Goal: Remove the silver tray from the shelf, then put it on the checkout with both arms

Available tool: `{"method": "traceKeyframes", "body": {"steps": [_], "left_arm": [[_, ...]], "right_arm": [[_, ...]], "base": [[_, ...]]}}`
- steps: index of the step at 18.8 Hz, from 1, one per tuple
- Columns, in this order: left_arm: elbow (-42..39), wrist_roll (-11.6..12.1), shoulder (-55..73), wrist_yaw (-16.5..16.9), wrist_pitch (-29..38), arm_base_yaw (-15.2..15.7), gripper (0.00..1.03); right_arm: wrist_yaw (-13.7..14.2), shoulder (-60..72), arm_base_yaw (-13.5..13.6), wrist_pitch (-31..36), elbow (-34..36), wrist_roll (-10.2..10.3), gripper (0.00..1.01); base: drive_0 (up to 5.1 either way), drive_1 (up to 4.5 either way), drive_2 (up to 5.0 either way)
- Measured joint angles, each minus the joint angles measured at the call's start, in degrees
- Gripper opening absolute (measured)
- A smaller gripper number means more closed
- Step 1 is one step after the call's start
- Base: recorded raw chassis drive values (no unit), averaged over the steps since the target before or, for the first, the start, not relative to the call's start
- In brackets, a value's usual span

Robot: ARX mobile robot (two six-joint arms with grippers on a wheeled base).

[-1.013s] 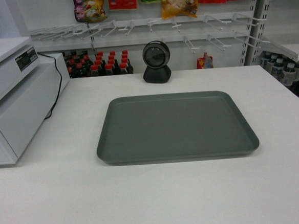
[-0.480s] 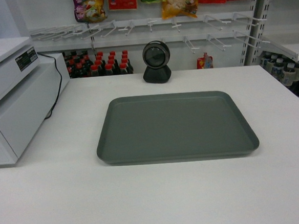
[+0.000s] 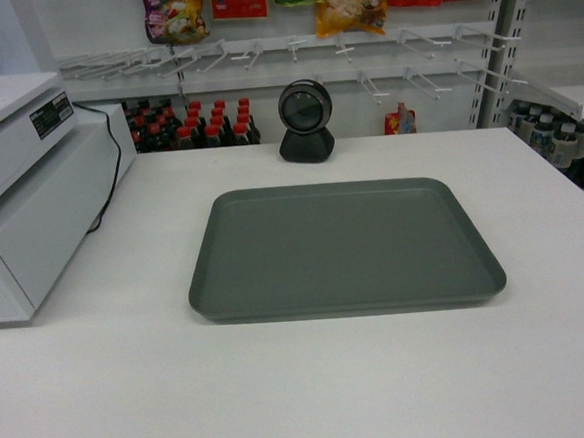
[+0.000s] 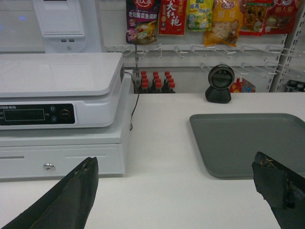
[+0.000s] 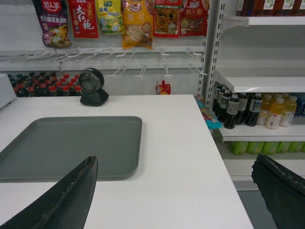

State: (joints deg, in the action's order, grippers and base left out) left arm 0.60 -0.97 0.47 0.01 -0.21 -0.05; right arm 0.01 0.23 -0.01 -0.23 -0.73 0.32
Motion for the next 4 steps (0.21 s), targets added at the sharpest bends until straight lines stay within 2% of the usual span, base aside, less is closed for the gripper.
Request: {"method": "traceKeyframes", "body": {"steps": [4], "left_arm": [[0.0,0.0,0.0,0.0,0.0,0.0,0.98]], "right_arm": [[0.0,0.0,0.0,0.0,0.0,0.0,0.98]], "base": [[0.0,0.00,0.0]]}}
